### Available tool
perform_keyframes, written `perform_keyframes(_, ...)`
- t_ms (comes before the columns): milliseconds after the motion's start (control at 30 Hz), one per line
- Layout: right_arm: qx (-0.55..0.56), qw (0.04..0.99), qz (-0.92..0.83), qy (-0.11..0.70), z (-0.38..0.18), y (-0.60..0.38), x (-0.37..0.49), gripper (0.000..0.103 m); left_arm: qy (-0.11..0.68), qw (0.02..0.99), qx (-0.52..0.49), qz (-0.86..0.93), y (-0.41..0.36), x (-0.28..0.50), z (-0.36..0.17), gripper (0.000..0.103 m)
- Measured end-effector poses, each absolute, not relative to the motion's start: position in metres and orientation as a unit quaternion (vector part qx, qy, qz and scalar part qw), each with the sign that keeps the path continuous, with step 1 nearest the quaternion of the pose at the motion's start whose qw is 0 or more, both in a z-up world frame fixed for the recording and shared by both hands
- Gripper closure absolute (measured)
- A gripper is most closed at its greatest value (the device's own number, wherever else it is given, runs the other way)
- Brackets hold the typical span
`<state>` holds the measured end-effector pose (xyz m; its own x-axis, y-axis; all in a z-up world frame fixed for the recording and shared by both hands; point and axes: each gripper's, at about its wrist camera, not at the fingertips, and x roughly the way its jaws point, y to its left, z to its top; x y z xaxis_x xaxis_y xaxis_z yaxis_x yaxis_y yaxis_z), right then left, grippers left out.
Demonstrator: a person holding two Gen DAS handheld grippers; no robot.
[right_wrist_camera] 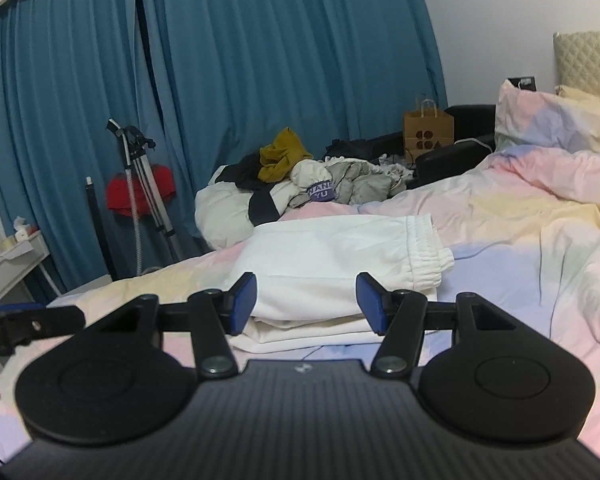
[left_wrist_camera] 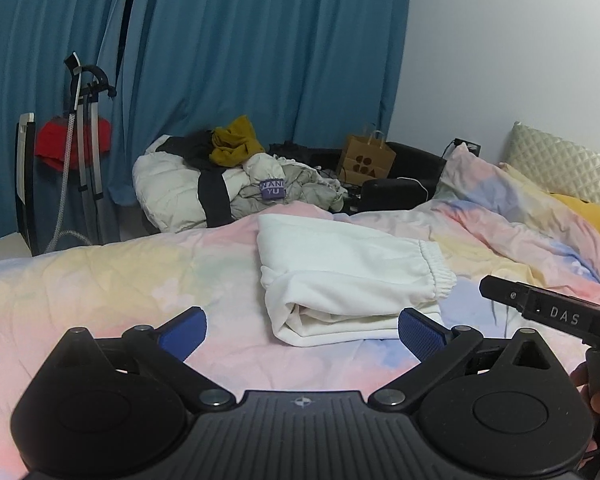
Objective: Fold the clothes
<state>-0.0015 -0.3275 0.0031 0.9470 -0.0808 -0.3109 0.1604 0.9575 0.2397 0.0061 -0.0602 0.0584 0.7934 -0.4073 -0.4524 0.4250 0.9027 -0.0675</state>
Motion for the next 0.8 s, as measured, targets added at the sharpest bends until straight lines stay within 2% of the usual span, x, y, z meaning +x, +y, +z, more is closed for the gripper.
perform_keyframes(700,0.115,0.976,-0.087,0.163,-0.006,-0.322,0.007,0.043,0.239,0.947,0.057,-0.205,-0.078,0.007,0.049,0.0)
perform_keyframes(767,0.113,0.976,-0.088,0.164,-0.005,-0.321,0.007,0.042,0.238,0.948,0.055,-0.206,-0.078,0.006,0.049,0.0)
perform_keyframes(800,0.113,0.976,-0.087,0.165,-0.006,-0.321,0.007,0.039,0.237,0.948,0.055,-0.206,-0.078,0.006,0.049,0.0)
